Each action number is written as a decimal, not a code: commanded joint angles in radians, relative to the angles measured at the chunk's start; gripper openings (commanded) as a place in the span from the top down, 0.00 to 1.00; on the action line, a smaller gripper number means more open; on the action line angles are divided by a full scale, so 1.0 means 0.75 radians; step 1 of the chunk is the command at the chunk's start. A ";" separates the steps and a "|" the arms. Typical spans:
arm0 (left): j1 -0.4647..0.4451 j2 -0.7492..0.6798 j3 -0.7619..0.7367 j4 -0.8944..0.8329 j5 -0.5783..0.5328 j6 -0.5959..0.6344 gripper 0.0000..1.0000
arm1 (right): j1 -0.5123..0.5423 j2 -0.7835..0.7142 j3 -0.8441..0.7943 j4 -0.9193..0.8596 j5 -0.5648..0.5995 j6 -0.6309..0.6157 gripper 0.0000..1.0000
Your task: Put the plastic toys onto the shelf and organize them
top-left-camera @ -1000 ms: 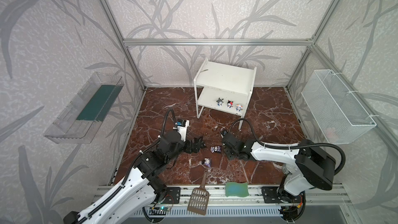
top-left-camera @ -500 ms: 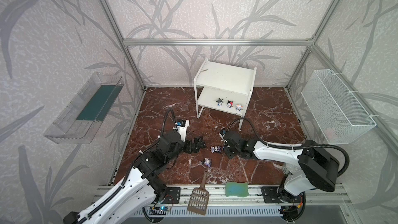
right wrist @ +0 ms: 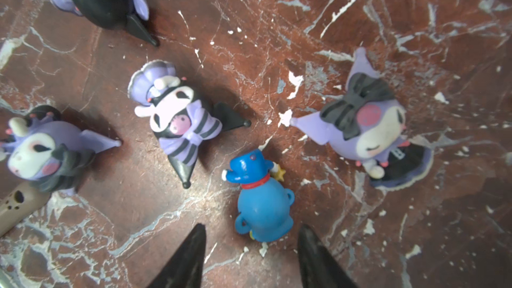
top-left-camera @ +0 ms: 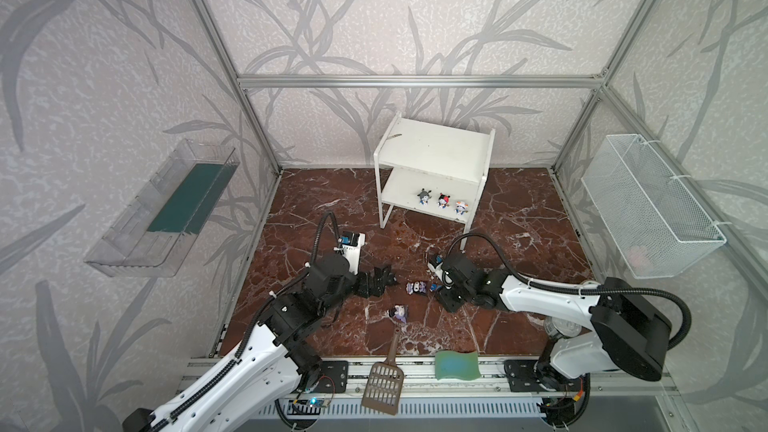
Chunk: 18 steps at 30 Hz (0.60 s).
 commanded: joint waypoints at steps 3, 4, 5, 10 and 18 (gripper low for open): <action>-0.005 -0.004 -0.004 0.021 0.004 -0.002 0.01 | 0.019 0.055 0.043 -0.042 0.068 -0.068 0.43; -0.005 -0.003 -0.001 0.019 0.002 -0.001 0.01 | 0.030 0.066 0.052 -0.053 0.095 -0.077 0.43; -0.005 -0.005 0.001 0.017 0.001 -0.001 0.01 | 0.040 0.075 0.058 -0.057 0.129 -0.092 0.43; -0.006 -0.003 0.001 0.018 -0.002 0.001 0.01 | 0.080 0.111 0.084 -0.059 0.227 -0.143 0.47; -0.004 -0.005 -0.001 0.020 -0.002 0.000 0.01 | 0.116 0.156 0.129 -0.083 0.358 -0.235 0.56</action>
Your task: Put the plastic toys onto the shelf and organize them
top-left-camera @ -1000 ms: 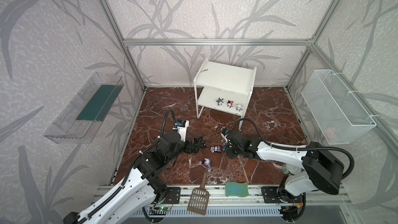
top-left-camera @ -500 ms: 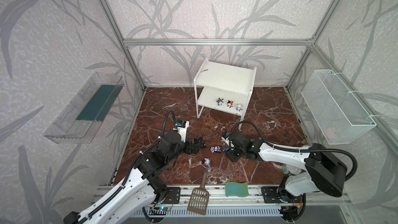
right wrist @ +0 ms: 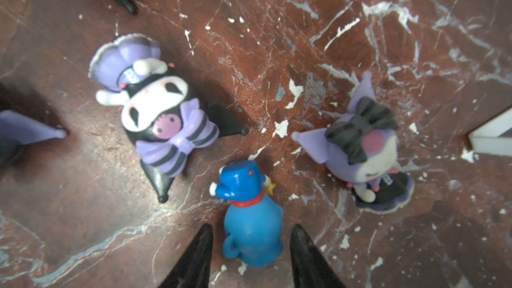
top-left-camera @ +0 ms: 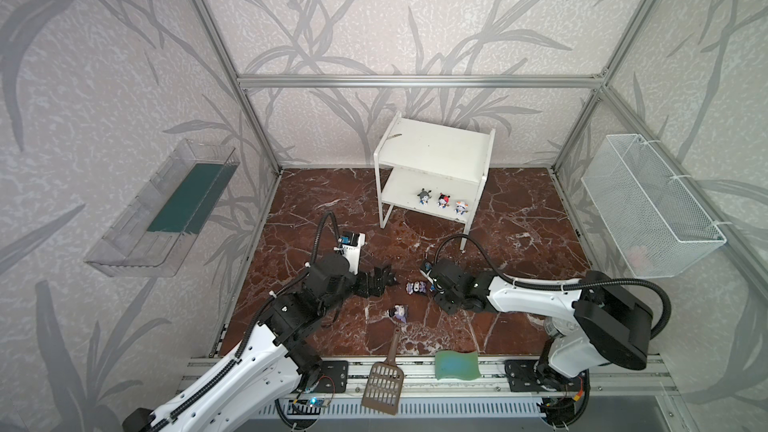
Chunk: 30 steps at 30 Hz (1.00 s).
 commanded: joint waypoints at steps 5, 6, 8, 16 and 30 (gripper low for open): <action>-0.004 -0.014 -0.004 0.019 0.000 -0.002 0.01 | 0.019 0.047 0.063 -0.047 0.056 -0.082 0.65; -0.003 -0.015 -0.006 0.020 -0.001 -0.002 0.01 | 0.019 0.047 0.063 -0.048 0.049 -0.082 0.67; -0.004 -0.017 -0.006 0.022 -0.002 -0.004 0.01 | 0.018 0.039 0.062 -0.062 0.038 -0.071 0.71; -0.004 -0.032 -0.008 0.022 0.009 -0.007 0.01 | -0.006 -0.087 0.008 -0.080 -0.139 0.050 0.77; -0.005 -0.034 -0.004 0.028 0.019 -0.001 0.01 | -0.308 -0.281 -0.386 0.271 -0.997 0.709 0.77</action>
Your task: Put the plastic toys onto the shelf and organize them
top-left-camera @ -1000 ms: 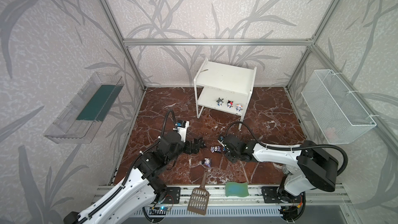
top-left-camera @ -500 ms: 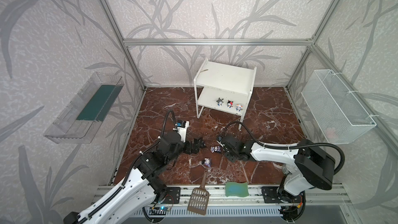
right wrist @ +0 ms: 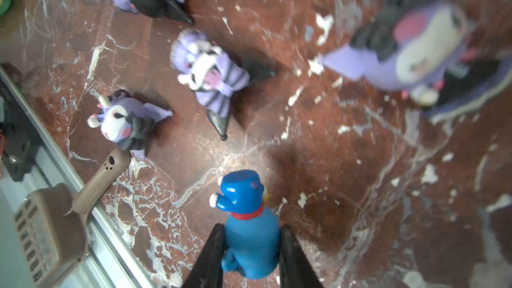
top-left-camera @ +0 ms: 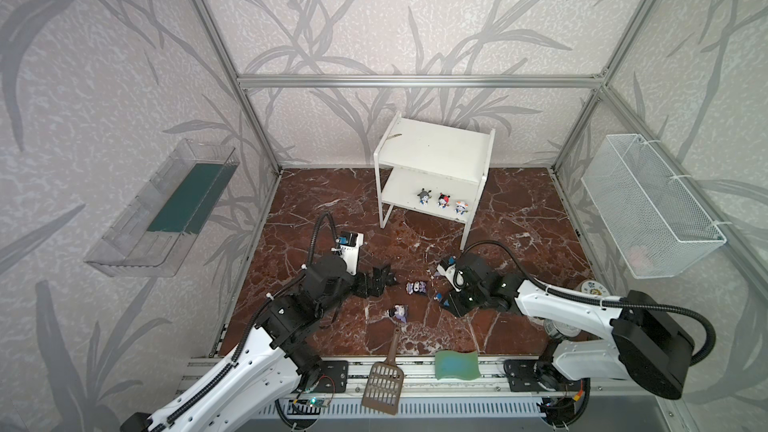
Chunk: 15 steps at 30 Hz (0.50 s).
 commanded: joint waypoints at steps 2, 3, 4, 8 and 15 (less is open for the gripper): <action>-0.005 0.000 -0.002 0.028 0.011 0.000 0.00 | -0.089 0.044 -0.188 0.369 -0.367 0.388 0.76; -0.005 0.000 0.000 0.026 0.014 0.001 0.01 | -0.114 0.073 -0.228 0.472 -0.411 0.452 0.76; -0.005 0.002 0.001 0.027 0.016 0.001 0.01 | -0.138 0.103 -0.264 0.564 -0.445 0.510 0.76; -0.005 -0.008 -0.001 0.022 0.018 -0.005 0.01 | -0.215 0.226 -0.382 0.895 -0.499 0.721 0.76; -0.005 -0.015 -0.008 0.027 0.014 -0.006 0.01 | -0.285 0.354 -0.433 1.025 -0.498 0.808 0.69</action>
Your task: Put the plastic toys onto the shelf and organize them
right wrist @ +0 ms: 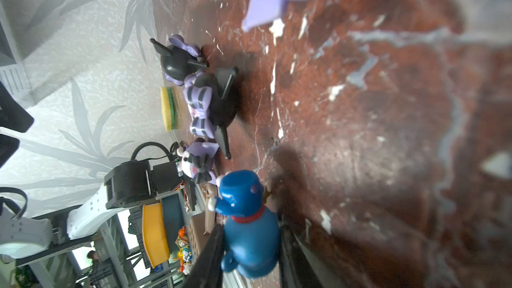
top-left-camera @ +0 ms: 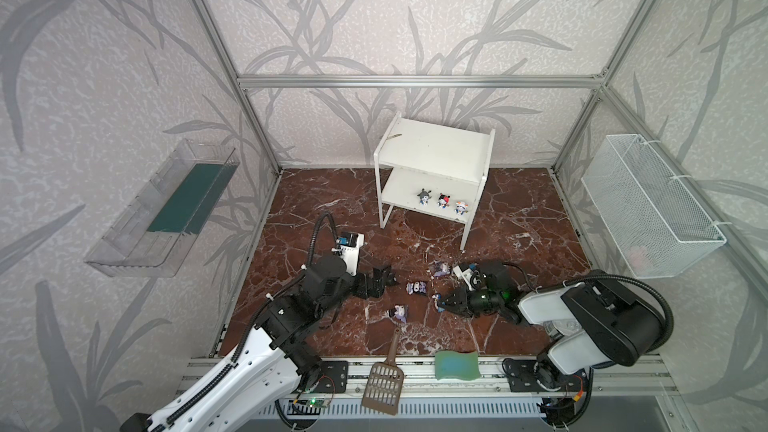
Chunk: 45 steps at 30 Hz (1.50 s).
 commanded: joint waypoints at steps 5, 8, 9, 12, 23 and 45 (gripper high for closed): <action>-0.004 0.005 -0.012 0.033 0.007 -0.005 0.01 | -0.032 -0.150 -0.063 -0.455 0.311 -0.012 0.52; -0.004 0.008 -0.016 0.042 0.005 -0.005 0.01 | -0.032 -0.418 0.004 -0.890 0.510 -0.154 0.48; -0.004 0.009 -0.016 0.043 0.007 -0.004 0.01 | -0.032 -0.499 0.031 -1.003 0.567 -0.193 0.46; -0.004 0.027 -0.016 0.054 0.011 0.002 0.01 | -0.033 -0.699 0.085 -1.226 0.726 -0.300 0.44; -0.005 0.078 0.007 0.053 0.054 0.015 0.01 | 0.254 -0.696 0.282 -1.287 0.772 -0.661 0.36; -0.006 0.123 0.044 0.054 0.103 0.039 0.01 | 0.603 -0.222 0.533 -1.377 1.418 -0.491 0.20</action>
